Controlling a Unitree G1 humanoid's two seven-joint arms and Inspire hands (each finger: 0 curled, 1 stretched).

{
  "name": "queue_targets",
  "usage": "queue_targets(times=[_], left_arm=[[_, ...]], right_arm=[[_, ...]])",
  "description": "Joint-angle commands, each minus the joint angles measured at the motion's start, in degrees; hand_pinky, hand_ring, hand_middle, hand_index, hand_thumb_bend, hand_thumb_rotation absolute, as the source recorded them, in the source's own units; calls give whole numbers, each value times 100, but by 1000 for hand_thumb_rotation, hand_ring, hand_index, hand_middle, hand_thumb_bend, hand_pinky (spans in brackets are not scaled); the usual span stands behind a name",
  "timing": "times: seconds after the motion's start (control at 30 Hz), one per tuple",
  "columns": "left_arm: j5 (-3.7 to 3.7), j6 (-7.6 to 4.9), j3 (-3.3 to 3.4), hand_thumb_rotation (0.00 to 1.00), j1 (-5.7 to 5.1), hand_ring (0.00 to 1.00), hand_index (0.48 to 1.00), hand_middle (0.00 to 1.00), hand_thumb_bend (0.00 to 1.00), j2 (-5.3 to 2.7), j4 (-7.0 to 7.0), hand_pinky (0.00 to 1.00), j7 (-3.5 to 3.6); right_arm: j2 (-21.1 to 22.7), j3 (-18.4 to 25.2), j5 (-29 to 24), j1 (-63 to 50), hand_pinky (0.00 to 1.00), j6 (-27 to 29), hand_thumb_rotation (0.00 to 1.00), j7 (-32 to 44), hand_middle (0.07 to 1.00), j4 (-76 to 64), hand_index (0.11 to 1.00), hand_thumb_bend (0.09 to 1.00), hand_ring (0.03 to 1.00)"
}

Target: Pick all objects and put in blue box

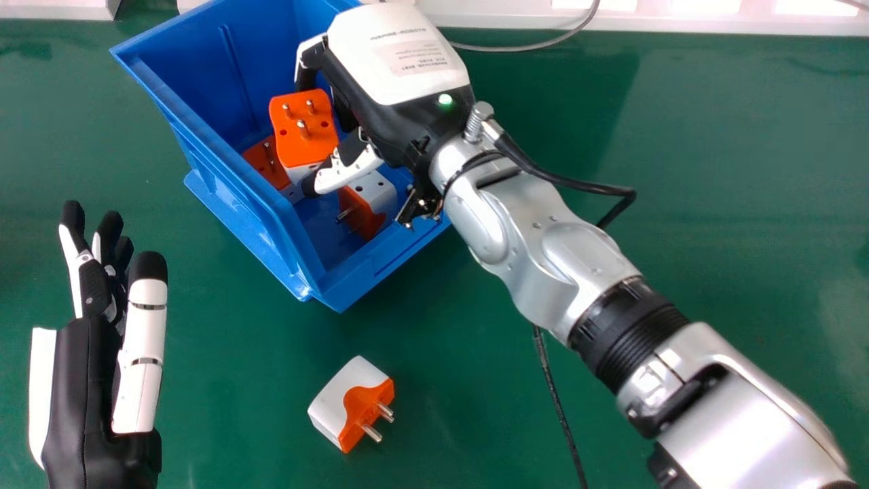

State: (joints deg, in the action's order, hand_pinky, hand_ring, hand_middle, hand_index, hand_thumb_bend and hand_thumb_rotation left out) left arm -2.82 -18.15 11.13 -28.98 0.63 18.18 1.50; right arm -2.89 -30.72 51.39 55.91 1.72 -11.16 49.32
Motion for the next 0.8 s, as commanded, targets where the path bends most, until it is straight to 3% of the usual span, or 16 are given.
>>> queue_targets(times=[0.0, 0.13, 0.27, 0.4, 0.5, 0.6, 0.77], left_arm=[[19, -67, -2, 855, -37, 1000, 1000, 1000, 379, -19, 102, 1000, -35], [15, -47, -21, 846, -81, 1000, 1000, 1000, 353, -34, 123, 1000, -51], [121, -63, -27, 871, -117, 1000, 1000, 1000, 342, -24, 123, 1000, -83], [86, -29, -42, 864, -110, 1000, 1000, 1000, 319, -54, 130, 1000, -101], [196, -30, -54, 859, -118, 1000, 1000, 1000, 304, -67, 145, 1000, -167], [200, -25, -67, 860, -108, 1000, 1000, 1000, 335, -70, 140, 1000, -191], [141, -10, -74, 846, -51, 1000, 1000, 1000, 346, -78, 107, 1000, -185]], right_arm=[[-75, -116, -4, 395, 149, -71, 138, -33, 300, 135, 484, 491, 214], [-141, -235, -11, 506, 170, -202, 137, -15, 330, 393, 489, 494, 234], [-255, -248, -92, 522, 127, -335, 135, -75, 289, 550, 492, 494, 187], [-358, -269, -157, 534, 108, -475, 140, -51, 264, 646, 488, 495, 167], [-406, -292, -230, 501, 106, -529, 141, -66, 256, 659, 484, 496, 165], [-469, -279, -296, 490, 152, -616, 144, 13, 326, 670, 483, 497, 230], [-563, -284, -404, 467, 257, -747, 153, -12, 457, 685, 493, 504, 352]])
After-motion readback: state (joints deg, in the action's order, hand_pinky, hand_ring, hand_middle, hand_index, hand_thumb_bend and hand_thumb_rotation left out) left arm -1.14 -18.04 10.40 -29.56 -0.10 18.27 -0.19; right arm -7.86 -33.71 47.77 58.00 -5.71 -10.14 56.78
